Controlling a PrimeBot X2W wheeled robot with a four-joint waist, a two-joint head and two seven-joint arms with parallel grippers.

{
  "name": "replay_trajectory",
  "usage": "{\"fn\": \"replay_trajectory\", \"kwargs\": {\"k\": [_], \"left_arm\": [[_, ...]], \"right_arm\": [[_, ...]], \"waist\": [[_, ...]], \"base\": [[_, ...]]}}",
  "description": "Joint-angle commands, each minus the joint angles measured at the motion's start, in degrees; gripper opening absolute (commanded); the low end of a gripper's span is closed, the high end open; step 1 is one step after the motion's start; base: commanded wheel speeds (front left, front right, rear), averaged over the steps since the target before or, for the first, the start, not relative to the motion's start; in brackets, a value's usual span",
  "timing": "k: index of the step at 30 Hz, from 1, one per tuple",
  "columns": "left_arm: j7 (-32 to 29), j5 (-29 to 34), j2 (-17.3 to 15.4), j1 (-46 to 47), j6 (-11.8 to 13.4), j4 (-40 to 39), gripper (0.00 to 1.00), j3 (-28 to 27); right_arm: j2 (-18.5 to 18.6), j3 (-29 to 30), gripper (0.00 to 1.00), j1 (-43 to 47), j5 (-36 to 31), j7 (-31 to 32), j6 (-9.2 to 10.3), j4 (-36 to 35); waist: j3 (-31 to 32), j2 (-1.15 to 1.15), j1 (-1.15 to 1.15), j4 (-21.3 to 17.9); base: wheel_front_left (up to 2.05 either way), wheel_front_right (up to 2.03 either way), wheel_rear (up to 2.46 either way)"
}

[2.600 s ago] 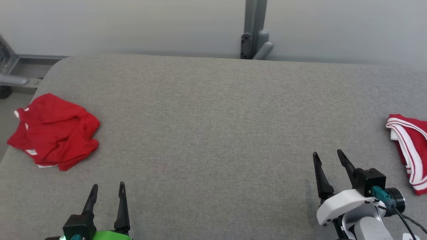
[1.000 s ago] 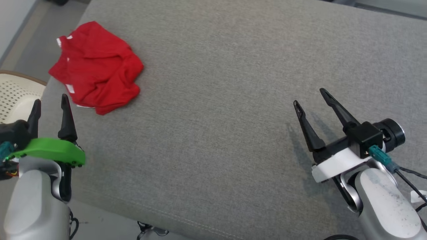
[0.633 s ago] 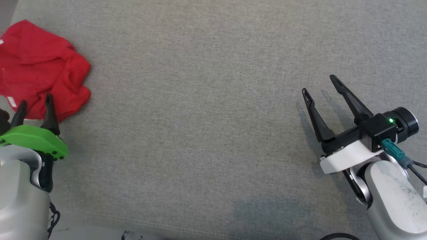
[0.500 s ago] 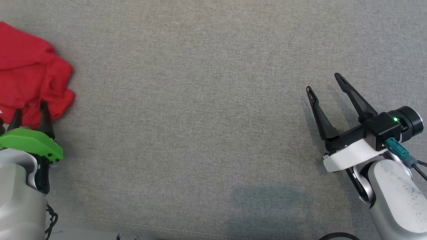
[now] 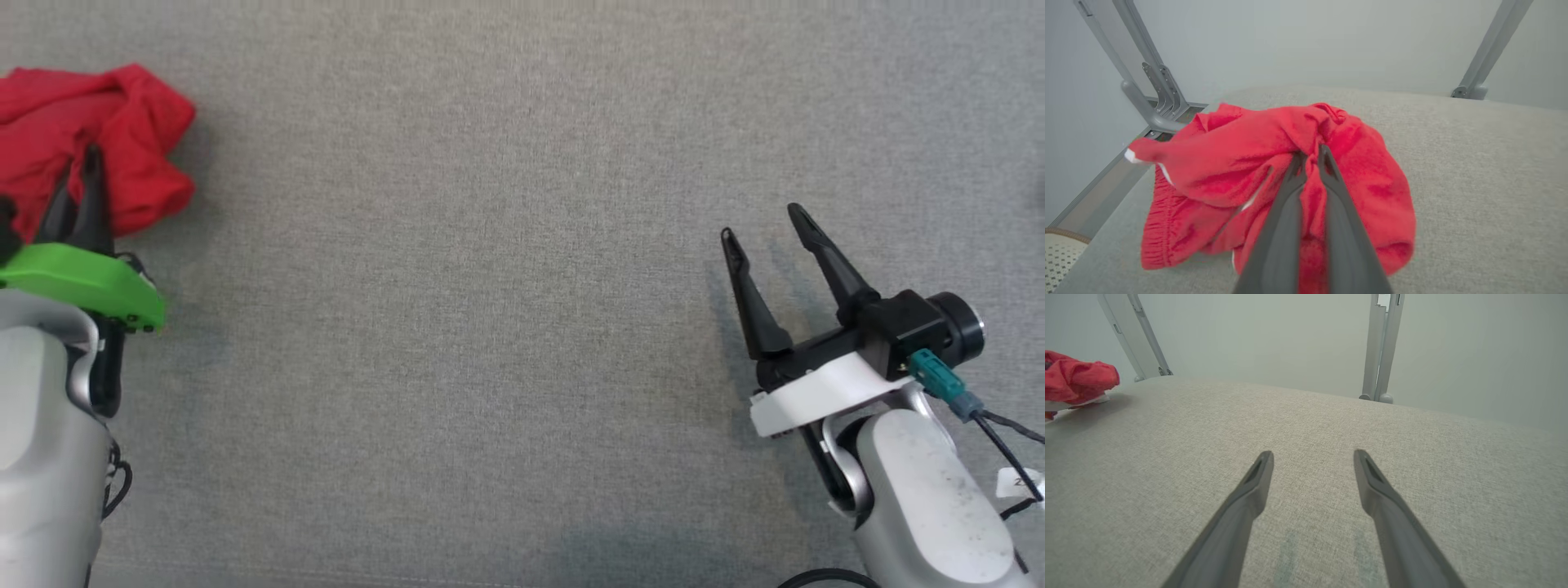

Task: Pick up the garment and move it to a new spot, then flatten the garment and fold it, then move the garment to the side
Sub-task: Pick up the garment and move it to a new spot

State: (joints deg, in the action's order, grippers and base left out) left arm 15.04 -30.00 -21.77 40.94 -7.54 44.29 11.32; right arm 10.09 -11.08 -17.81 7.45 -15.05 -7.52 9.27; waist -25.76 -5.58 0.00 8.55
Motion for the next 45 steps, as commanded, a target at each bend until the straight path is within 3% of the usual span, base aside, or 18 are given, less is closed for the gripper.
{"fn": "replay_trajectory", "kwargs": {"k": [1,9,16,22,25,26,28,34,45], "left_arm": [[0.1,0.9,-0.1,-1.1,0.1,-2.3,0.00,1.7],[0.1,0.4,2.8,-2.8,0.1,-12.0,0.00,14.5],[0.1,-2.0,8.9,-5.7,0.1,-15.9,0.00,24.7],[0.1,-2.4,13.6,-6.3,0.1,-16.7,0.00,28.6],[0.1,-1.0,14.6,-7.0,0.1,-16.6,0.00,27.6],[0.1,-0.6,15.0,-7.6,0.1,-16.6,0.07,26.6],[0.1,1.1,15.2,-8.7,0.1,-15.8,1.00,25.2],[0.1,7.1,14.5,-13.5,1.2,-15.9,1.00,16.9],[0.1,15.2,15.3,-29.8,4.6,-25.4,1.00,-4.1]], "right_arm": [[-0.8,0.1,1.00,1.1,0.5,-0.1,0.08,0.3],[-3.6,0.2,1.00,2.3,1.0,-0.1,0.08,1.5],[-5.0,0.5,1.00,2.6,1.1,-0.1,0.08,2.3],[-5.3,0.5,1.00,2.6,0.7,-0.1,0.08,2.8],[-5.5,0.7,1.00,2.5,0.9,-0.1,0.08,3.0],[-5.6,0.7,1.00,2.5,1.0,-0.1,0.08,3.1],[-5.8,0.9,1.00,2.7,1.1,-0.1,0.08,3.1],[-6.5,1.7,1.00,3.7,1.3,-0.1,0.08,3.1],[-6.9,2.8,1.00,5.6,0.8,-0.1,0.08,3.3]], "waist": [[3.6,-0.01,0.00,-1.0],[7.4,-0.01,0.00,-4.9],[8.7,-0.01,0.00,-11.3],[9.1,-0.01,0.00,-16.7],[9.1,-0.01,0.00,-18.4],[9.1,-0.01,0.00,-18.8],[9.2,-0.01,0.00,-19.4],[10.1,-0.01,0.00,-19.0],[14.3,-0.01,0.00,-15.5]], "base": [[0.00,0.00,0.00],[0.00,0.00,0.00],[0.00,0.00,0.00],[0.00,0.00,0.00],[0.00,0.00,0.00],[0.00,0.00,0.00],[0.00,0.00,0.00],[0.00,0.00,0.00],[0.00,0.00,0.00]]}}
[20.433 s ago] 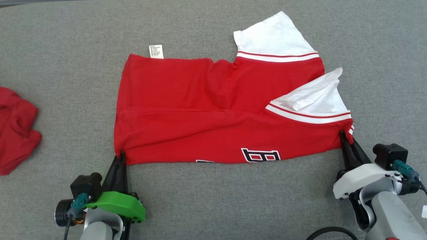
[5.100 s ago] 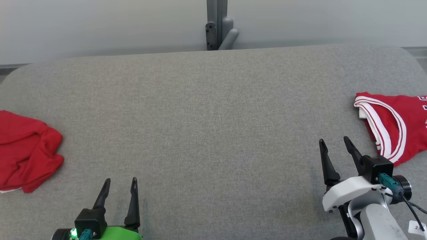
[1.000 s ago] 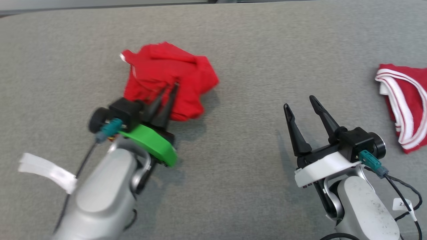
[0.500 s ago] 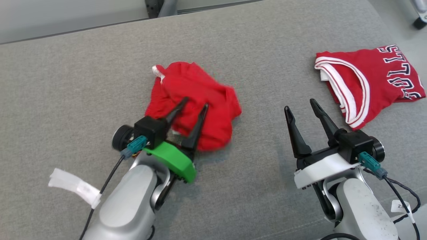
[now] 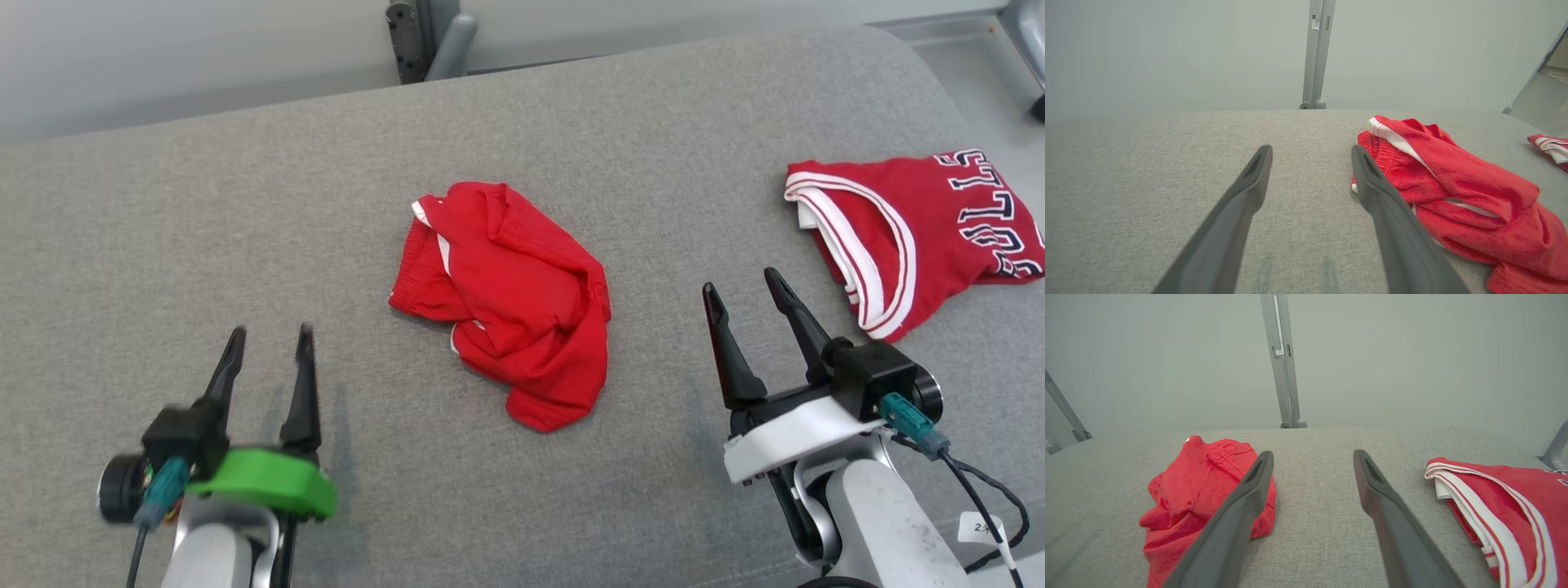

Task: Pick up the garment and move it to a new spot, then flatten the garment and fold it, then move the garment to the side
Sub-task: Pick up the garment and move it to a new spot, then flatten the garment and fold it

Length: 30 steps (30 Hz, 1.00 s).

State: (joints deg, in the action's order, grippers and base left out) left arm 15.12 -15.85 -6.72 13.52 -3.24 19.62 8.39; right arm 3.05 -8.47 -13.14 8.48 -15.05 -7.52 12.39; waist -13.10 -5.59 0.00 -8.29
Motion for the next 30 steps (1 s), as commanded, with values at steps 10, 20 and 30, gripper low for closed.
{"fn": "replay_trajectory", "kwargs": {"k": [10,20,30], "left_arm": [[0.0,6.3,3.2,-14.4,-0.8,-7.0,1.00,-10.9],[0.0,5.6,3.8,-14.7,-1.8,-7.4,1.00,-10.2],[0.0,1.3,3.7,-12.2,-0.8,-5.4,1.00,-3.6]], "right_arm": [[0.1,0.0,1.00,4.6,-0.5,-0.1,0.08,1.8],[1.1,-1.8,1.00,3.4,-0.8,-0.1,0.08,2.4],[5.5,-5.3,1.00,-9.1,-1.3,-0.1,0.08,10.7]], "waist": [[5.2,0.01,0.00,3.4],[3.8,0.01,0.00,7.9],[0.3,0.01,0.00,18.3]], "base": [[0.00,0.00,0.00],[0.00,0.00,0.00],[0.00,0.00,0.00]]}}
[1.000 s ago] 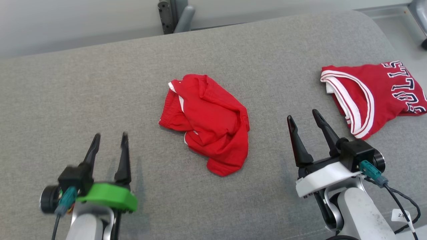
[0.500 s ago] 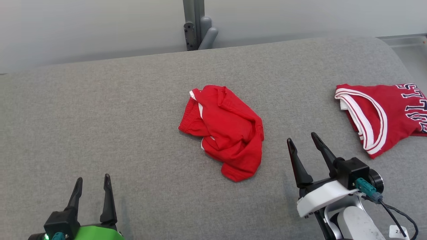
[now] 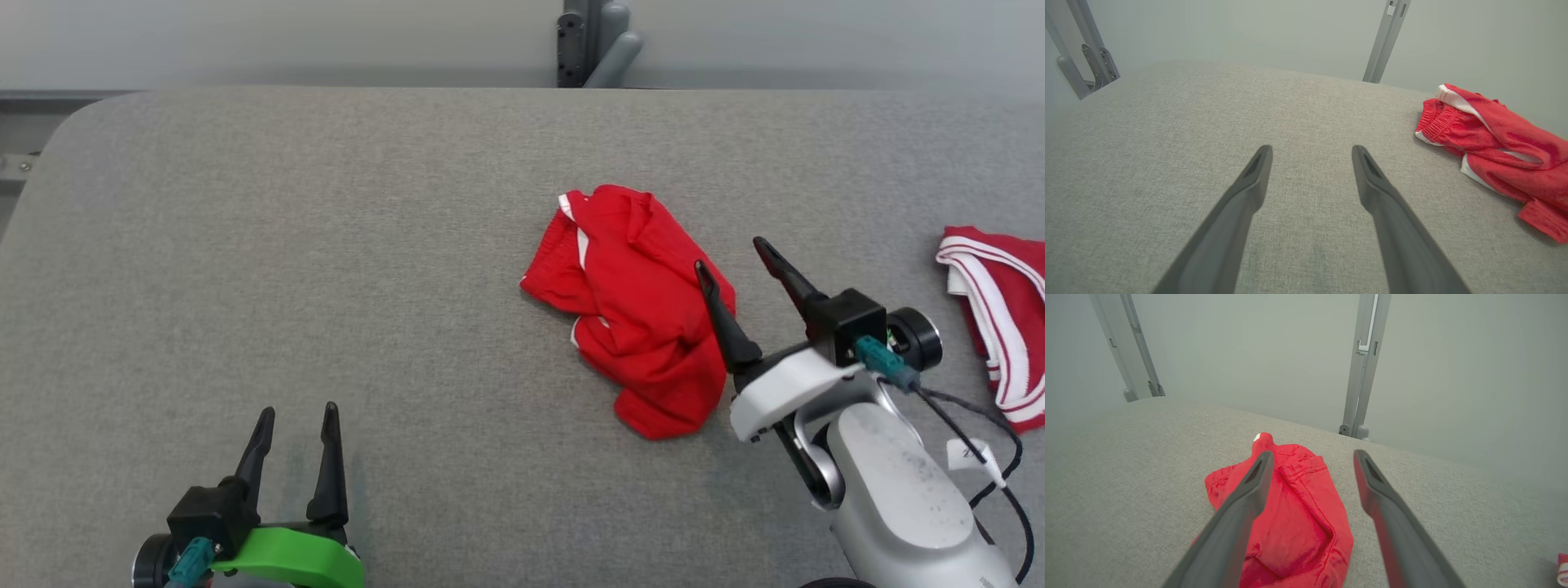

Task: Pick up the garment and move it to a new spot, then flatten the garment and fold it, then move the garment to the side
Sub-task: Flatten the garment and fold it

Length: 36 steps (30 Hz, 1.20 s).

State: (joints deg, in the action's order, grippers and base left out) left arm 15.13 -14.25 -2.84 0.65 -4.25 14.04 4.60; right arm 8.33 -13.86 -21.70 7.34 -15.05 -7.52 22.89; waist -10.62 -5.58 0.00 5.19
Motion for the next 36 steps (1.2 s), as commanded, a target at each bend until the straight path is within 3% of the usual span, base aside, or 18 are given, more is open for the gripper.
{"fn": "replay_trajectory", "kwargs": {"k": [1,8,15,16,19,20,21,22,24,32,36], "left_arm": [[0.0,-0.6,-0.1,0.8,0.4,0.1,1.00,0.4],[0.0,-2.3,-0.1,0.2,1.2,0.6,1.00,1.3],[0.0,-3.2,-0.1,1.6,1.5,0.3,1.00,2.4],[0.0,-3.3,-0.1,1.8,1.7,0.3,1.00,2.5],[0.0,-3.6,-0.1,2.3,1.9,0.1,1.00,2.9],[0.0,-3.7,-0.1,2.5,1.9,0.0,1.00,3.0],[0.0,-3.7,-0.1,2.5,1.9,0.0,1.00,3.0],[0.0,-3.7,-0.1,2.6,2.0,0.0,1.00,2.9],[0.0,-3.5,-0.1,2.8,2.0,-0.2,1.00,2.9],[0.0,-3.3,-0.1,3.2,1.8,-1.2,1.00,3.0],[0.0,-3.3,-0.1,2.5,1.5,-1.0,1.00,3.2]], "right_arm": [[0.4,0.0,1.00,-1.8,0.2,-0.1,0.08,1.5],[2.1,-0.3,1.00,-8.8,-0.2,-0.1,0.08,12.8],[3.2,1.0,0.85,-13.7,-1.4,0.0,0.08,22.1],[3.0,1.3,0.78,-14.0,-1.4,0.0,0.08,23.0],[2.8,2.2,0.46,-14.7,-2.3,-0.1,0.08,25.3],[2.8,2.5,0.40,-15.0,-2.5,-0.1,0.08,25.8],[2.8,2.5,0.40,-15.0,-2.5,-0.1,0.08,25.8],[2.8,2.8,0.31,-15.1,-2.8,-0.1,0.08,26.1],[2.6,3.1,0.00,-15.1,-2.8,-0.1,0.08,26.2],[1.4,3.2,0.00,-14.6,-1.0,-0.1,0.08,16.8],[-1.1,-1.0,0.00,-16.2,2.4,-0.1,0.08,9.4]], "waist": [[-2.5,-0.01,0.00,5.8],[-4.1,-0.01,0.00,11.0],[-6.1,-0.01,0.00,12.8],[-6.3,-0.01,0.00,12.9],[-6.8,-0.01,0.00,12.7],[-6.9,-0.01,0.00,12.6],[-6.9,-0.01,0.00,12.6],[-7.0,-0.01,0.00,12.4],[-7.1,-0.01,0.00,12.1],[-6.7,-0.01,0.00,10.6],[-5.7,-0.01,0.00,10.2]], "base": [[0.00,0.00,0.00],[0.00,0.00,0.00],[0.00,0.00,0.00],[0.00,0.00,0.00],[0.00,0.00,0.00],[0.00,0.00,0.00],[0.00,0.00,0.00],[0.00,0.00,0.00],[0.00,0.00,0.00],[0.00,0.00,0.00],[0.00,0.00,0.00]]}}
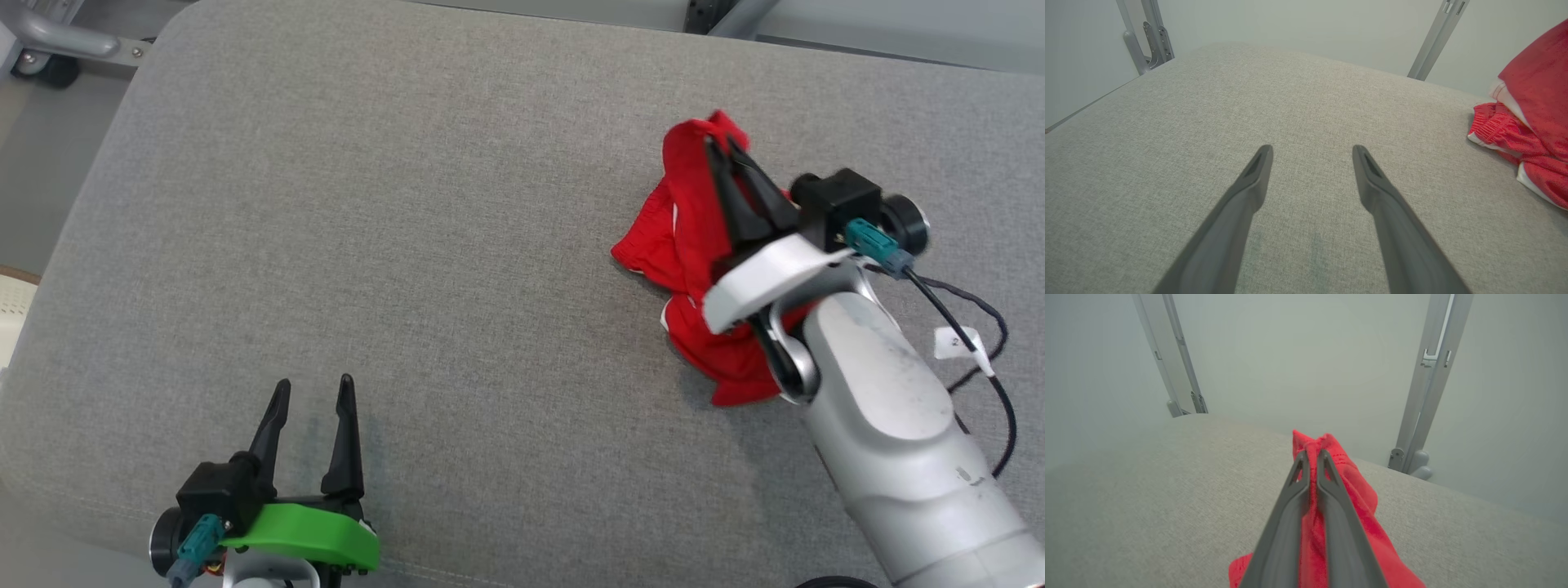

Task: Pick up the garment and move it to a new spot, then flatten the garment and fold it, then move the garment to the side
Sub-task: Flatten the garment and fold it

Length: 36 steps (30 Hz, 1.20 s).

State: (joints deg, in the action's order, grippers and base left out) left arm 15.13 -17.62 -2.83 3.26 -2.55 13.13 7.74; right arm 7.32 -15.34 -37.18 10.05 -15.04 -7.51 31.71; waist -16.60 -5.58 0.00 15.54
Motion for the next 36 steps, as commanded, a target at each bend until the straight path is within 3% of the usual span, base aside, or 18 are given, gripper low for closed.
{"fn": "replay_trajectory", "kwargs": {"k": [1,7,12,15,20,21,22,23,24,25,29,36], "left_arm": [[0.0,0.1,-0.1,-0.2,-0.3,0.1,1.00,0.2],[0.0,0.5,-0.2,-0.7,-0.9,1.0,1.00,1.3],[0.0,1.4,-0.2,-1.9,-1.2,1.3,1.00,1.5],[0.0,1.6,-0.1,-2.4,-1.2,1.2,1.00,0.7],[0.0,1.4,-0.1,-2.4,-1.3,1.0,1.00,0.6],[0.0,1.2,-0.1,-2.0,-1.3,1.1,1.00,0.8],[0.0,1.0,-0.1,-1.6,-1.3,1.1,1.00,1.0],[0.0,0.9,-0.1,-1.1,-1.3,1.1,1.00,1.2],[0.0,0.8,-0.2,-0.8,-1.4,1.3,1.00,1.4],[0.0,0.9,-0.1,-0.5,-1.4,1.3,1.00,1.7],[0.0,1.5,-0.2,0.6,-1.5,1.8,1.00,2.3],[0.0,2.2,-0.1,0.8,-1.5,2.6,1.00,1.3]], "right_arm": [[-0.9,-1.1,0.00,-1.6,0.9,-0.1,0.06,-1.6],[-4.0,-7.2,0.00,-6.7,11.1,-0.1,0.06,-14.0],[-4.3,-4.1,0.00,-8.4,17.0,-0.1,0.05,-22.9],[-4.2,-0.4,0.00,-5.3,15.7,-0.1,0.05,-22.8],[-2.7,6.3,0.00,3.4,10.0,-0.1,0.07,-14.6],[-1.1,7.0,0.07,5.4,8.1,-0.1,0.04,-12.1],[-0.5,7.8,0.21,7.6,7.8,-0.1,0.04,-9.6],[0.0,9.0,0.42,9.7,7.4,-0.1,0.06,-6.5],[1.2,9.9,0.84,11.4,6.0,-0.1,0.02,-3.5],[1.6,11.7,1.00,12.3,5.7,-0.1,0.08,-1.1],[2.1,18.0,1.00,15.5,3.1,-0.1,0.03,3.5],[0.7,21.5,1.00,16.8,0.5,-0.1,0.03,-0.5]], "waist": [[0.6,-0.01,0.00,-0.1],[3.2,-0.01,0.00,1.9],[4.7,-0.01,0.00,3.3],[4.8,-0.01,0.00,2.9],[3.3,-0.01,0.00,0.7],[3.0,-0.01,0.00,0.2],[2.6,-0.01,0.00,-0.2],[2.2,-0.01,0.00,-0.7],[1.9,-0.01,0.00,-1.2],[1.6,-0.01,0.00,-1.7],[1.0,-0.01,0.00,-3.3],[2.0,-0.01,0.00,-6.1]], "base": [[0.00,0.00,0.00],[0.00,0.00,0.00],[0.00,0.00,0.00],[0.00,0.00,0.00],[0.00,0.00,0.00],[0.00,0.00,0.00],[0.00,0.00,0.00],[0.00,0.00,0.00],[0.00,0.00,0.00],[0.00,0.00,0.00],[0.00,0.00,0.00],[0.00,0.00,0.00]]}}
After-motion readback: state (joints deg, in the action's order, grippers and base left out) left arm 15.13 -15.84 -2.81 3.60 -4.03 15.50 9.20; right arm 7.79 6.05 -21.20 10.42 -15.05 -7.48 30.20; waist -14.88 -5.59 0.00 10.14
